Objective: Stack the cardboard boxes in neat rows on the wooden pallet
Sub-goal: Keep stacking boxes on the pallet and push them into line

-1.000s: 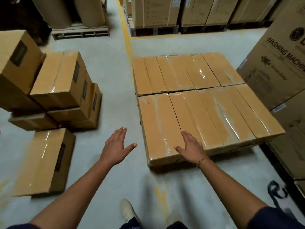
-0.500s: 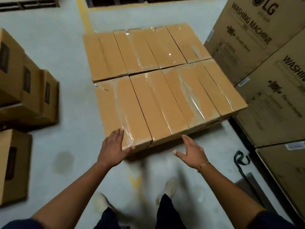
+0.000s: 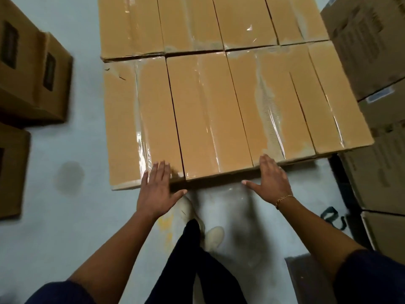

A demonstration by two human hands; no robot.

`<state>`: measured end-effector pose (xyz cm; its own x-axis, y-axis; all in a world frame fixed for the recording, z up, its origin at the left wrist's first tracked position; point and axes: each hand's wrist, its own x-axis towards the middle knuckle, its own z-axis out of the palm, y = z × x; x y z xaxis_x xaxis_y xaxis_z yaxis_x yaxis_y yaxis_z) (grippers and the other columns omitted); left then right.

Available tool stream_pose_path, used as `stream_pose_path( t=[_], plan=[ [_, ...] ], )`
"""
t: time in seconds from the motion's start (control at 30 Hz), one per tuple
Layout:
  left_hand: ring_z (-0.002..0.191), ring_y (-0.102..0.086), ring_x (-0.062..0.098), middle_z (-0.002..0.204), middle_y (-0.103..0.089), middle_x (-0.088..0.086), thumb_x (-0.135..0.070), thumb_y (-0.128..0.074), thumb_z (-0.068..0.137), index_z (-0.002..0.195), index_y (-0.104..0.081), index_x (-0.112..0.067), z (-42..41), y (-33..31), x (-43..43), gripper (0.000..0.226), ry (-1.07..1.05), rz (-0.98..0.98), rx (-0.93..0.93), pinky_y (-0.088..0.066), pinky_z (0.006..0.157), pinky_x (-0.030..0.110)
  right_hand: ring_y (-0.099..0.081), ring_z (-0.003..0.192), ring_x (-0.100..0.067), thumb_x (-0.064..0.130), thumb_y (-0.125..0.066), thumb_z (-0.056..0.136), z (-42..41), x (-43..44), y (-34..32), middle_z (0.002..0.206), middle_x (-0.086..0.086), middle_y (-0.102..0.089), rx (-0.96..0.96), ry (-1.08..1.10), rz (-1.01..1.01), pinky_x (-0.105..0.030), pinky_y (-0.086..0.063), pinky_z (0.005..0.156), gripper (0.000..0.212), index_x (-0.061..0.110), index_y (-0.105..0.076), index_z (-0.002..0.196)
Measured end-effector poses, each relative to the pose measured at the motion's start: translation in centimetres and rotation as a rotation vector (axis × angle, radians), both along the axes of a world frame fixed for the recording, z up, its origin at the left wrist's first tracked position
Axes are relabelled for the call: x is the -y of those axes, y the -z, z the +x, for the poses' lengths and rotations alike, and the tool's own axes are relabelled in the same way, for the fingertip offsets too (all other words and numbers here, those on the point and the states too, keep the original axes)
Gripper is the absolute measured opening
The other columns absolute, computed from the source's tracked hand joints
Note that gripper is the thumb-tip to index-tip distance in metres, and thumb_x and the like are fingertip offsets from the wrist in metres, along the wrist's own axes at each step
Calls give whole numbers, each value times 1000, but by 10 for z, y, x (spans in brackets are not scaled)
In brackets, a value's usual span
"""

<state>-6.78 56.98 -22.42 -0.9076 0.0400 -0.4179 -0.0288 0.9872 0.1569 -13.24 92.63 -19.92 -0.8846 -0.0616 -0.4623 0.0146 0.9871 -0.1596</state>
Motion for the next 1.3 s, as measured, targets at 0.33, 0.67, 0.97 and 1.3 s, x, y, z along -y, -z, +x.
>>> stream_pose_path(
  t=[0.33,0.67,0.97,1.3],
  plan=[
    [159,5,29,172,6,12,-92,-31,84,164,1,-5,-40,121,-22,122,94,-38,-48,-7,128,50,6,157,-29,91,-42,78,-54,-19,126,170,-11,7,-46,-173,89,-49,-6,123,125,8,0,162],
    [158,-16,33,170,-17,18,-71,-28,96,160,-25,0,-39,142,-25,95,110,-101,-164,-19,123,54,-13,155,-33,89,-21,85,-54,-23,157,169,-15,-14,-86,-171,33,-59,-26,117,113,5,-18,160],
    [157,-19,33,169,-20,18,-66,-31,97,160,-26,-2,-38,151,-27,90,95,-129,-208,-20,124,53,-23,153,-33,80,-39,82,-54,-20,165,167,-14,-23,-133,-126,38,-57,-33,112,108,4,-27,158],
    [155,-24,32,167,-25,18,-65,-30,98,158,-31,-1,-37,160,-26,87,92,-125,-249,-23,123,52,-32,148,-35,76,-43,80,-54,-18,171,161,-16,-34,-225,-100,1,-56,-40,104,101,4,-35,151]
  ],
)
